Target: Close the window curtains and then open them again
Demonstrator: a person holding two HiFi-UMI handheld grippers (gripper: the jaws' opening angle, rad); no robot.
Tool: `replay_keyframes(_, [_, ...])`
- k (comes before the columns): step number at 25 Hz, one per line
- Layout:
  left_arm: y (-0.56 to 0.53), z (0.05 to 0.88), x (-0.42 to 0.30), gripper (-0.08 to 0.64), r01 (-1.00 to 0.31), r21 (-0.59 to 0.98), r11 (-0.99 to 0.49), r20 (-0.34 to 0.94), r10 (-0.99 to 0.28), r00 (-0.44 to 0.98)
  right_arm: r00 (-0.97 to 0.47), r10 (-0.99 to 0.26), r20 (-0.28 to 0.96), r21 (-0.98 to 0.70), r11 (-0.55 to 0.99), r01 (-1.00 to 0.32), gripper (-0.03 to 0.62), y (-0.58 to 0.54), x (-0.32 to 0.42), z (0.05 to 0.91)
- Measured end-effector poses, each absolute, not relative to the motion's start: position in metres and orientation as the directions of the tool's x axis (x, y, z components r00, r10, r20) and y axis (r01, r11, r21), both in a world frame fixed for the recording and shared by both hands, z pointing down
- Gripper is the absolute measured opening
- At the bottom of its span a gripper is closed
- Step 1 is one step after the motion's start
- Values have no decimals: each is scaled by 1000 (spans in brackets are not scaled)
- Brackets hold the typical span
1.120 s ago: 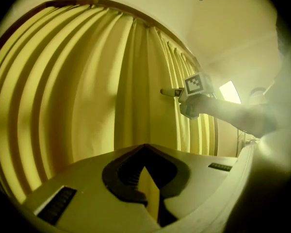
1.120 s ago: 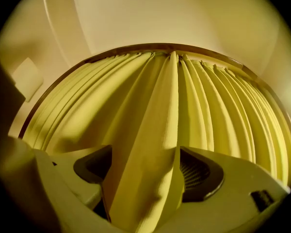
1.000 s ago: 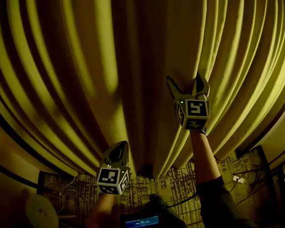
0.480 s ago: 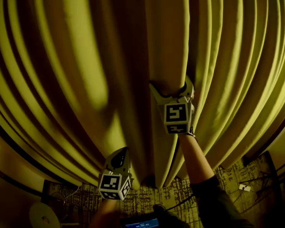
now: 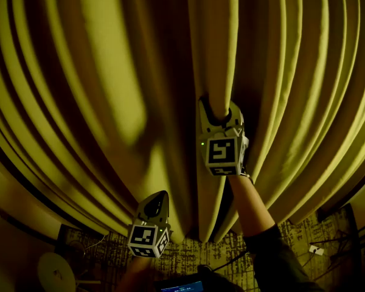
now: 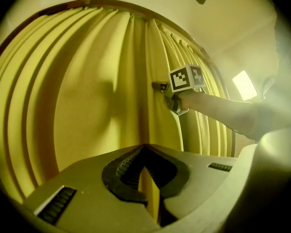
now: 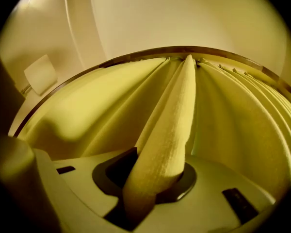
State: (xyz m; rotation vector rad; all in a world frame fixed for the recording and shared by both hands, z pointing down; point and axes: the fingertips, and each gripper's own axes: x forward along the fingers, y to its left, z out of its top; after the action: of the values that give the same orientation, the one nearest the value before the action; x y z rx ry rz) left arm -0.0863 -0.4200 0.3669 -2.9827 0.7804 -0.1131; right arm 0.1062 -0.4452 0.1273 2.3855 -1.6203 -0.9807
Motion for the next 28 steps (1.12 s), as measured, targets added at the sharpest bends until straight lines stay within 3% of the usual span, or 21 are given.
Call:
replay_keyframes(2, [-424,367,-89,7,-501,-71,-863,55,-505,861,223,-858,-462,408,-429,-806,60,-448,106,124])
replay_keyframes(5, [-434,367,-97,7,-530,-64,-846,48,-533,845,194,-866,-461,413,-402,-817,38,-459,96,123])
replay_keyframes(19, [-480,375,-142,7,-692,-60,-720,44,-694,718,5,-885,-465,516,-275,-811,37,-525,32,115])
replay_keyframes(28, [-520,381,-233,8,-820,-34,-572,71,-820,569,-216,-874,-435,597,-100,-796,41,-606,-93,111])
